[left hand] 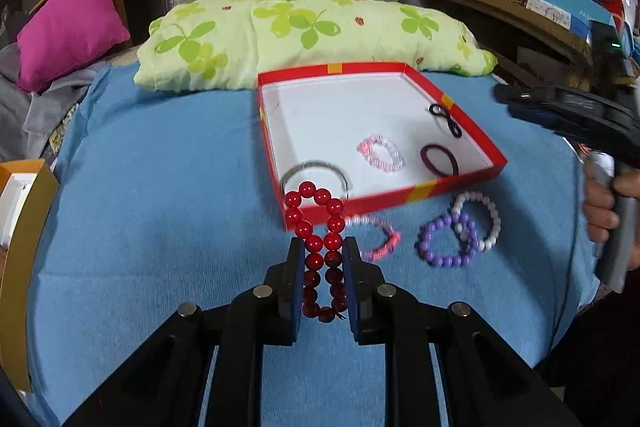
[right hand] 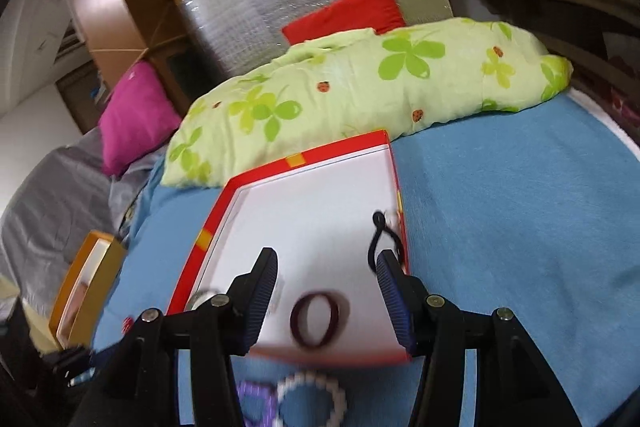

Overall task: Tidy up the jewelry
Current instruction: 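Lower the red bead bracelet onto the cloth and open the left gripper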

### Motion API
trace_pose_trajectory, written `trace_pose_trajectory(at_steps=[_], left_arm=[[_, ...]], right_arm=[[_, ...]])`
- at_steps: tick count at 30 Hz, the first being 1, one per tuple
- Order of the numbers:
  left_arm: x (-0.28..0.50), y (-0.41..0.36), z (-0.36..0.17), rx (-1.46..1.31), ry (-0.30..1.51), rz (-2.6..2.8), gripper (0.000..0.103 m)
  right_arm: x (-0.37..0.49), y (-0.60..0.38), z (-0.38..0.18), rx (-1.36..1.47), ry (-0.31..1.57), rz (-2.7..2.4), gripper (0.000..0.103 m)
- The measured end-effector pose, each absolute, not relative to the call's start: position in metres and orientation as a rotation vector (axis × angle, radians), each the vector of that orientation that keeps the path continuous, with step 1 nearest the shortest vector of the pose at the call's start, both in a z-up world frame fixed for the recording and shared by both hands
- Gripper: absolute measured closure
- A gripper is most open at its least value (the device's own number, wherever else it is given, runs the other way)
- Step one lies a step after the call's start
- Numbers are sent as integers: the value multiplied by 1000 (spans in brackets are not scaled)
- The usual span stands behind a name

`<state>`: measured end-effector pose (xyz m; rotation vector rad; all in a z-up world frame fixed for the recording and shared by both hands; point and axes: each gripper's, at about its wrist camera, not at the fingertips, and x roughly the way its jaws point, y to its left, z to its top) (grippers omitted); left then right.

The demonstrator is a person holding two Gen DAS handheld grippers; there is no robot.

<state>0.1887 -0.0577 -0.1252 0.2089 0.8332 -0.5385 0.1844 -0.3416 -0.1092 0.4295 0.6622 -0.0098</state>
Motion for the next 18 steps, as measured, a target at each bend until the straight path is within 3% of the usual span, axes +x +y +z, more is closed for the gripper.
trace_pose_trajectory(at_steps=[12, 16, 17, 18], left_arm=[[184, -65, -166, 198, 981, -557, 83], [188, -68, -177, 200, 1019, -553, 82], [188, -69, -177, 202, 1014, -556, 78], [188, -70, -176, 205, 1013, -566, 68]], right_arm=[[116, -322, -134, 369, 800, 27, 49], [124, -311, -154, 322, 874, 33, 61], [127, -309, -159, 318, 896, 31, 61], [130, -308, -163, 317, 910, 27, 61]])
